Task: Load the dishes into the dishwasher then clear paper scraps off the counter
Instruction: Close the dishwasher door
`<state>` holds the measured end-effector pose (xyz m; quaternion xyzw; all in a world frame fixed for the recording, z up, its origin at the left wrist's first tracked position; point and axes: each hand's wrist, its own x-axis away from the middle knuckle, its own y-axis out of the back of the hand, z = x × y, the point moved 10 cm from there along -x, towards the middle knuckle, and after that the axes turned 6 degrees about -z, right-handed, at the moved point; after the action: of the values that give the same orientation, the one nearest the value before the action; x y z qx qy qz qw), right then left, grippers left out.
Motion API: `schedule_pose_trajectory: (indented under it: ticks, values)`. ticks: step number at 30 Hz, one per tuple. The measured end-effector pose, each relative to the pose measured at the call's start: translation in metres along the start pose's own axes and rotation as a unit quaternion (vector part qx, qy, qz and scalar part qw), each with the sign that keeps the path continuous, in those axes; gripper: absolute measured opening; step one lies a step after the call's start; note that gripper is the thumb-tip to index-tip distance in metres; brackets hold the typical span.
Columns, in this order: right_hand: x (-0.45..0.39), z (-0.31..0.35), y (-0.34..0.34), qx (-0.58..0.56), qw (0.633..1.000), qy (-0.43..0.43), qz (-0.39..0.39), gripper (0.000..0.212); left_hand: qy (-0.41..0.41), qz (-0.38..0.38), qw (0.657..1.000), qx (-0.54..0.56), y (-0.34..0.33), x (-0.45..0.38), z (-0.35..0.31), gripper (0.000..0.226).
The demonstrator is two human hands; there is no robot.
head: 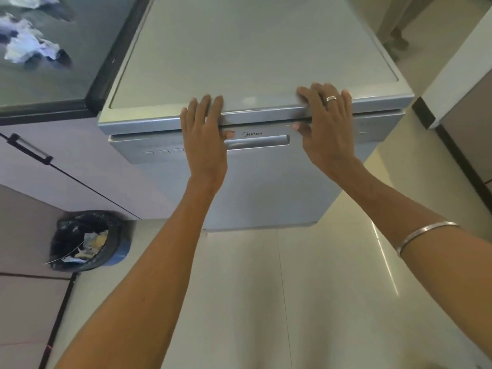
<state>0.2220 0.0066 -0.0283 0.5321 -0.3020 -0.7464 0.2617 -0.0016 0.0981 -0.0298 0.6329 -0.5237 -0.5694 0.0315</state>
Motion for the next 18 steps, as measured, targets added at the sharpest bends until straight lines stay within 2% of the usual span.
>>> schedule_pose_trajectory:
  ticks: [5, 14, 18]
  values:
    - [0.001, 0.014, -0.005, 0.070, 0.997, 0.012, 0.000, 0.069, -0.045, -0.023, 0.998, -0.036, -0.001, 0.003, -0.003, 0.059]
    - [0.000, 0.018, -0.007, 0.086, 0.996, 0.008, -0.025, 0.063, -0.042, -0.029, 0.998, -0.031, -0.004, 0.006, 0.003, 0.060]
    - [0.001, 0.018, -0.009, 0.107, 0.993, 0.015, -0.049, 0.055, -0.045, -0.073, 0.995, -0.058, -0.005, 0.007, 0.000, 0.051]
